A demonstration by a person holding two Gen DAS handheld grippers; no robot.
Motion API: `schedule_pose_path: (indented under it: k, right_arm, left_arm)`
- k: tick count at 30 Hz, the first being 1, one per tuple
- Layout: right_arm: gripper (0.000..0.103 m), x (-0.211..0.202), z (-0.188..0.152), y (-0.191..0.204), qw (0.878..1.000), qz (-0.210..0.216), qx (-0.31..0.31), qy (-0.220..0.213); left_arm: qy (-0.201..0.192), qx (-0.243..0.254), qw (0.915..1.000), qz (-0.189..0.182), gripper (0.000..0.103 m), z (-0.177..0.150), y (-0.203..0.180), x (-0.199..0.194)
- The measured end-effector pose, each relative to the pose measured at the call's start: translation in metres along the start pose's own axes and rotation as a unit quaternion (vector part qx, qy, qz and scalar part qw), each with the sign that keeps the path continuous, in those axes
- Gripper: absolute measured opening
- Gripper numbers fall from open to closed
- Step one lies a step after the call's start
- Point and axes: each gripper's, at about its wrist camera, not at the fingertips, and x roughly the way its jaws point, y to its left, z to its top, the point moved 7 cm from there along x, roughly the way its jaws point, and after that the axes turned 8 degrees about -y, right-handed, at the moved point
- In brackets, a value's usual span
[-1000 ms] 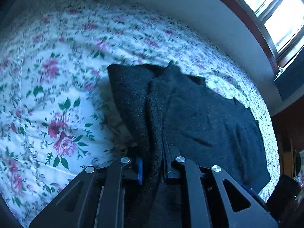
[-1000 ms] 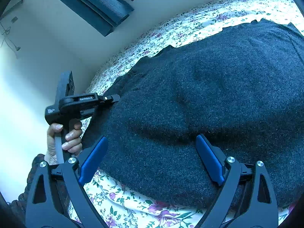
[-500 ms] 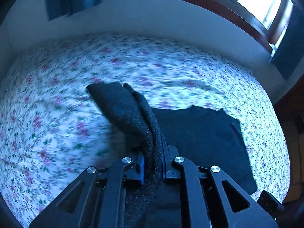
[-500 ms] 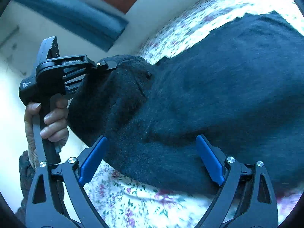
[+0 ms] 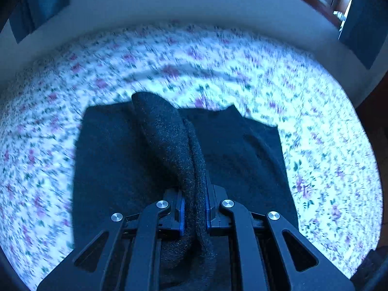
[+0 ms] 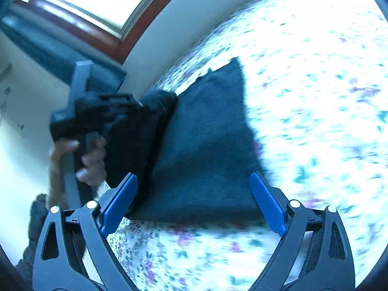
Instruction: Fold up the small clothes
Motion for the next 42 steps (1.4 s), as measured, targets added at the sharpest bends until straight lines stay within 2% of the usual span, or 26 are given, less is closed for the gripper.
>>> schedule_pose_path:
  k: [4,7,15,23,25,32,34,36,37,42]
  right_arm:
    - [0.094,-0.008,0.006,-0.020,0.999,0.017,0.031,-0.015]
    - [0.094,-0.010,0.007,-0.018,0.999,0.026,0.025,-0.021]
    - [0.094,-0.015,0.017,-0.027,0.994,0.068,0.077,-0.025]
    - [0.094,-0.018,0.020,-0.030,0.992,0.081,0.093,-0.034]
    - [0.094,-0.025,0.019,-0.032,0.991,0.085,0.097,-0.035]
    - [0.094,-0.031,0.020,-0.035,0.988,0.099,0.114,-0.044]
    - [0.094,-0.031,0.019,-0.034,0.988,0.099,0.115,-0.044]
    - [0.094,-0.033,0.019,-0.034,0.988,0.099,0.113,-0.045]
    - [0.094,-0.034,0.019,-0.034,0.988,0.099,0.112,-0.045]
    - [0.094,-0.032,0.018,-0.033,0.989,0.094,0.106,-0.047]
  left_arm:
    - [-0.005,0.010,0.9993,0.036,0.012,-0.012,-0.011,0.014]
    - [-0.018,0.018,0.9977,0.063,0.012,-0.015,-0.015,0.017]
    - [-0.042,0.037,0.9926,0.108,0.013,-0.020,-0.030,0.017]
    - [-0.052,0.057,0.9950,0.063,0.013,-0.020,-0.067,0.001]
    - [-0.054,0.063,0.9952,0.052,0.016,-0.021,-0.076,-0.004]
    - [-0.066,0.066,0.9954,0.018,0.016,-0.020,-0.088,-0.028]
    - [-0.076,0.061,0.9952,0.000,0.029,-0.020,-0.086,-0.040]
    - [-0.099,0.053,0.9935,-0.021,0.064,-0.019,-0.078,-0.058]
    - [-0.114,0.048,0.9920,-0.028,0.069,-0.017,-0.071,-0.067]
    - [-0.170,0.017,0.9846,-0.036,0.078,-0.013,-0.004,-0.100]
